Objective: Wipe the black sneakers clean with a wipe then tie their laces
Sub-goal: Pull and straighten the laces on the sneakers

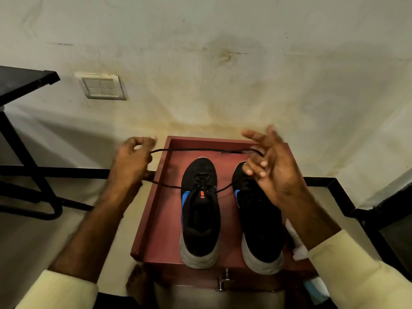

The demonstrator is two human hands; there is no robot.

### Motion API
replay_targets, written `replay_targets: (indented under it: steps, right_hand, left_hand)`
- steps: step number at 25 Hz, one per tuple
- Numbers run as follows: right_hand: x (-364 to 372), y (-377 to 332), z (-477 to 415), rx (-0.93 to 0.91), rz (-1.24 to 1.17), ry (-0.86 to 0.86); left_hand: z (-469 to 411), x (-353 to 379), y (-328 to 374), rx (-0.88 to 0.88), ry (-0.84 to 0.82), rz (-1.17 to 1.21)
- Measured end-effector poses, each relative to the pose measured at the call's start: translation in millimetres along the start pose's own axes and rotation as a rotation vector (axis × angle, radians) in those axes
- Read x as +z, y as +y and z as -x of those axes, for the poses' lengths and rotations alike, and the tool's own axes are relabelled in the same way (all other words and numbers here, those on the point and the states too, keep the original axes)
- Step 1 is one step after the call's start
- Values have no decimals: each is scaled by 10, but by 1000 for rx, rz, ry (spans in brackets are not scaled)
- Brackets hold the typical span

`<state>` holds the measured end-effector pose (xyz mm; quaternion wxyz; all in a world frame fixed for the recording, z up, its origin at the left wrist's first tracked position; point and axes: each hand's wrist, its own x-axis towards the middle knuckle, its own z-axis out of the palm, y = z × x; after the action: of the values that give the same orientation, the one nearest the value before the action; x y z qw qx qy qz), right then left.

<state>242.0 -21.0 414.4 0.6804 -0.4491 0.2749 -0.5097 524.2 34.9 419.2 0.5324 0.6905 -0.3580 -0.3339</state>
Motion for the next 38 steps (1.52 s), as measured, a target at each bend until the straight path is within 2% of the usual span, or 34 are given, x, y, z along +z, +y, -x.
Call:
replay_targets:
  steps: [2, 3, 4, 5, 6, 7, 8, 9, 10, 12, 14, 18, 21, 25, 29, 33, 36, 38]
  right_hand:
    - [-93, -98, -33, -6, 26, 97]
    - [-125, -122, -32, -15, 185, 170]
    - [-144, -116, -15, -40, 431, 246]
    - [-128, -87, 18, -108, 696, 307]
    - [-98, -47, 64, -231, 911, 350]
    - [-47, -7, 122, -370, 1028, 364]
    - [17, 42, 172, -482, 1090, 335]
    - [84, 90, 220, -551, 1176, 262]
    - [136, 148, 251, -553, 1293, 157]
    - [176, 322, 290, -361, 1501, -50]
    - [186, 510, 320, -180, 1596, -112]
    - [195, 602, 294, -78, 1521, -85]
    - [172, 605, 288, -32, 1447, -77]
    - [84, 560, 290, 1, 1427, -30]
    - [56, 530, 336, 7, 1395, -41]
    - [120, 563, 342, -46, 1345, -36]
    - [136, 554, 245, -150, 1330, -6]
    - [136, 569, 116, -119, 1337, -73]
  left_hand:
    - [-78, -79, -180, 56, -23, -826]
    - [-85, -60, -271, 144, -34, -1079]
    - [-53, -6, -310, 297, -56, -1172]
    - [-7, 63, -297, 474, -113, -1114]
    - [57, 147, -233, 594, -220, -948]
    - [114, 247, -175, 645, -335, -827]
    - [151, 344, -136, 662, -445, -822]
    - [169, 428, -123, 705, -510, -922]
    - [172, 499, -127, 739, -538, -1038]
    - [145, 574, -164, 747, -536, -1159]
    - [119, 621, -163, 731, -542, -1191]
    - [106, 650, -190, 690, -547, -1211]
    - [142, 629, -263, 675, -504, -1087]
    - [81, 462, -264, 503, -323, -919]
    - [73, 339, -218, 440, -410, -792]
    - [104, 274, -141, 380, -372, -739]
    - [159, 313, -124, 277, -456, -833]
    - [185, 357, -163, 261, -482, -921]
